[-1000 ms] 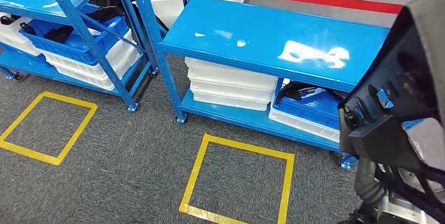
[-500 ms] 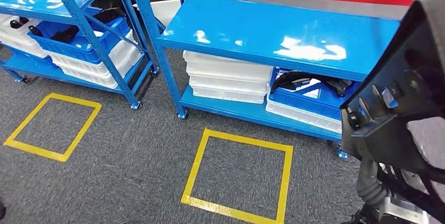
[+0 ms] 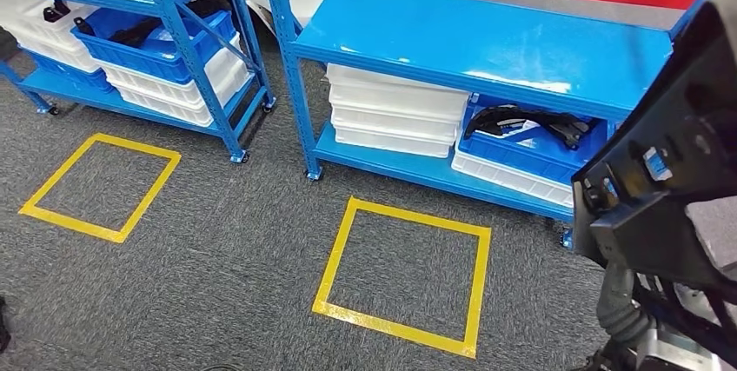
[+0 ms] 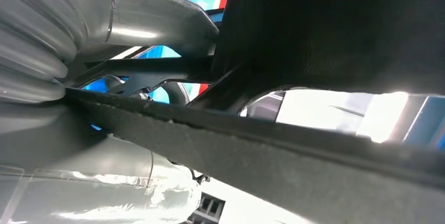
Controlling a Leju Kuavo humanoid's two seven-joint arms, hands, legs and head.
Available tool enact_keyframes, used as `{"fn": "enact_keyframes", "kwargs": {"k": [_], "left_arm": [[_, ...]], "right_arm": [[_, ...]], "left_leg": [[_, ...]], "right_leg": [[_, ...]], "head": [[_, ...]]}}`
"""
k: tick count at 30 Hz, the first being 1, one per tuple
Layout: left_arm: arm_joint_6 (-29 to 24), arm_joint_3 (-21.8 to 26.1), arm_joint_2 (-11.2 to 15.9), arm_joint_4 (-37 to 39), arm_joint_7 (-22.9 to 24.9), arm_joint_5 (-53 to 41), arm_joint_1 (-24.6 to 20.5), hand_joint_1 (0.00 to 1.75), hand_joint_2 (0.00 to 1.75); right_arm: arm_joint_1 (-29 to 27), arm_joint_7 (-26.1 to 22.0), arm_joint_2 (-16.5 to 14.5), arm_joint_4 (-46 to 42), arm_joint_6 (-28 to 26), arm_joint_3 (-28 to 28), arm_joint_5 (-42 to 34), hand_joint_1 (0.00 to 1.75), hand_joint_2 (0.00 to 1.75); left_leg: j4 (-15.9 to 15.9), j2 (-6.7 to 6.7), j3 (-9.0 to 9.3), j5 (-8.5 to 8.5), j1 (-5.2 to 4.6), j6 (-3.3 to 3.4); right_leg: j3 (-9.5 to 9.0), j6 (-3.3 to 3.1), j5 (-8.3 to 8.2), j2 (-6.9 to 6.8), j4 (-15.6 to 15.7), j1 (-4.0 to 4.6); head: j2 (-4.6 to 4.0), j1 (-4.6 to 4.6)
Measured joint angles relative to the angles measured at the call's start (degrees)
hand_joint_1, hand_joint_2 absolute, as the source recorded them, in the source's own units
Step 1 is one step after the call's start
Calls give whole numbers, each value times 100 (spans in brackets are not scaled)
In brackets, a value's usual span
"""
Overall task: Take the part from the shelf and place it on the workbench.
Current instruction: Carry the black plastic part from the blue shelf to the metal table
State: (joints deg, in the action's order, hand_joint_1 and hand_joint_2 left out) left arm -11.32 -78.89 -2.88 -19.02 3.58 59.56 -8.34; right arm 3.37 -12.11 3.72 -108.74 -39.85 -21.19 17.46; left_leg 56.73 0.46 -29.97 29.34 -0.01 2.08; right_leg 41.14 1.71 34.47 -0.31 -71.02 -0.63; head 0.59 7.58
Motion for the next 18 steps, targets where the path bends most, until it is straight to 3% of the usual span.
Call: {"fn": "enact_keyframes", "kwargs": {"k": [1, 3, 4, 5, 6, 8, 9, 10, 12, 15, 16, 17, 18], "left_arm": [[0, -1, -1, 0, -4, -2, 1, 0, 0], [0, -1, -1, 0, -13, -2, 1, 0, 0], [-3, -1, -1, 0, -28, -3, 1, 0, 0], [-7, -1, -4, 0, -55, -4, 1, 0, 0], [-12, -1, -8, 0, -92, -7, 0, 0, 0], [-24, -2, -16, 1, -173, -15, 2, 0, 87], [-38, -3, -17, 1, -207, -29, 3, 0, 87], [-61, -3, -17, 2, -236, -43, 5, 0, 87], [-128, -3, -17, 4, -289, -71, 10, 0, 0], [-210, -3, -18, 4, -338, -84, 12, 0, 0], [-225, -3, -18, 4, -343, -85, 12, 0, 0], [-233, -3, -18, 4, -341, -85, 13, 0, 0], [-236, -3, -18, 4, -336, -84, 17, 0, 0]], "right_arm": [[-1, 1, 0, 2, 0, 7, -1, 175, 175], [-1, 0, 0, 9, 0, 20, -1, 175, 175], [-1, -1, 0, 11, 0, 26, 3, 175, 175], [1, -2, -1, 13, 0, 34, 15, 175, 175], [7, -4, -4, 14, 0, 45, 32, 175, 175], [20, -9, -16, 14, 0, 73, 76, 175, 175], [21, -10, -22, 14, 0, 84, 94, 175, 175], [12, -9, -26, 14, 0, 91, 109, 175, 175], [-6, -7, -35, 14, 0, 97, 135, 175, 175], [-10, 1, -46, 14, 0, 99, 161, 175, 175], [-10, 3, -50, 14, 1, 99, 165, 175, 175], [-10, 6, -54, 14, 1, 99, 169, 175, 175], [-8, 10, -60, 14, 1, 99, 173, 175, 175]], "left_leg": [[8, 4, -93, -66, -5, -1], [30, 12, -280, -185, -13, -15], [47, 14, -355, -240, -15, -26], [64, 13, -413, -284, -19, -41], [87, 11, -451, -321, -27, -58], [125, 6, -506, -402, -40, -110], [138, 6, -531, -444, -42, -143], [157, 3, -562, -461, -40, -178], [371, -10, -667, -281, -37, -243], [1383, -21, -1013, 361, -25, -313], [1686, -20, -1089, 462, -23, -324], [1821, -20, -1084, 460, -20, -327], [1727, -20, -967, 363, -17, -321]], "right_leg": [[14, 5, 36, 0, -295, 0], [-132, -10, -284, 1, -483, 0], [-339, -32, -478, 1, -293, 4], [-644, -61, -555, 1, 67, 12], [-1002, -90, -519, 0, 566, 25], [-1504, -128, -300, 0, 1337, 54], [-1587, -136, -242, 0, 1529, 64], [-1580, -160, -239, -5, 1570, 52], [-1522, -246, -295, -22, 1603, 28], [-1394, -349, -377, -46, 1568, 41], [-1342, -356, -393, -49, 1537, 50], [-1288, -357, -403, -51, 1496, 55], [-1237, -354, -408, -50, 1448, 57]], "head": [[0, -6], [0, -11], [0, -12], [0, -10], [0, -12], [0, -13], [0, -15], [0, -14], [0, -4], [0, 15], [0, 15], [0, 15], [0, 16]]}}
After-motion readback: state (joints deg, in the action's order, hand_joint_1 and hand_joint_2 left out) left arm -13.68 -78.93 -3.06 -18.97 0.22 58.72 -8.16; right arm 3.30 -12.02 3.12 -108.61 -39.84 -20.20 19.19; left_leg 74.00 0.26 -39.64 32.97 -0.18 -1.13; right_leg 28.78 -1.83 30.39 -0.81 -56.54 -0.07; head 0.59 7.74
